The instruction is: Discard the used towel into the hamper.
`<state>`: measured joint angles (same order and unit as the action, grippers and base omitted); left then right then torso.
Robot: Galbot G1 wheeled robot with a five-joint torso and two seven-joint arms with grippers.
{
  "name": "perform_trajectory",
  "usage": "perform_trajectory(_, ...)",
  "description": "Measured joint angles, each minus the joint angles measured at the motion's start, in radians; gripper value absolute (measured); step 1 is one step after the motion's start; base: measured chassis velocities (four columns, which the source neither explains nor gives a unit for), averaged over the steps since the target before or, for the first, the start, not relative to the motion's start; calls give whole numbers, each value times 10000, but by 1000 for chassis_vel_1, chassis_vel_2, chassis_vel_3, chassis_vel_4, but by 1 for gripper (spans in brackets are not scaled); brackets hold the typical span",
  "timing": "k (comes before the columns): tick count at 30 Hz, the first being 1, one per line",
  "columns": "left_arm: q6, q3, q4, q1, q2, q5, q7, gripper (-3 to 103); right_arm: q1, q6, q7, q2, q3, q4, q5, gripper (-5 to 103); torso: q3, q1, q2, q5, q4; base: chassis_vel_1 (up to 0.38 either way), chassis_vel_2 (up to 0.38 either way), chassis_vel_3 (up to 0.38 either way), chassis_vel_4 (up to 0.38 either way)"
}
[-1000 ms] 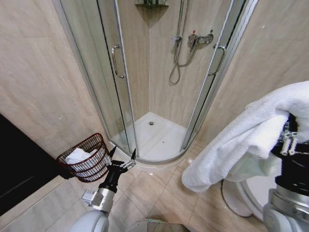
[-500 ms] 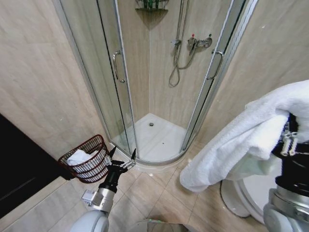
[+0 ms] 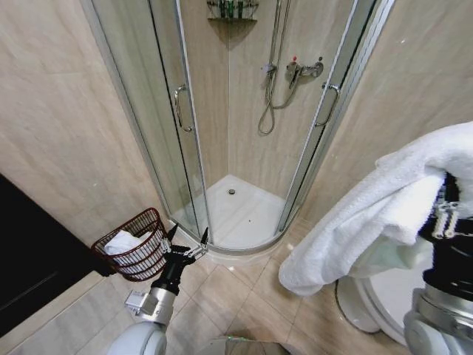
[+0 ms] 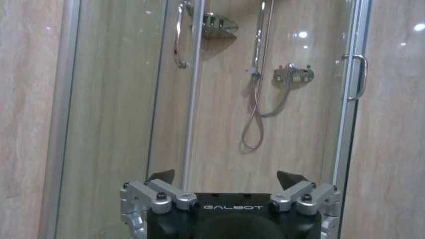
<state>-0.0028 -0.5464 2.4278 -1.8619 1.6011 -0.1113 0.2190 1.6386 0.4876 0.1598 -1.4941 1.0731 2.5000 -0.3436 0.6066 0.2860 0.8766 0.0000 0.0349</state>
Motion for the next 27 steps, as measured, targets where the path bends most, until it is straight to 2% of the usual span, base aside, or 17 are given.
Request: perform_trajectory(27,0,0,0,0,0,0,0,100,-7,142,70,-76,-172,0,86,20,702,558,1261,0,0,0,0,0,0)
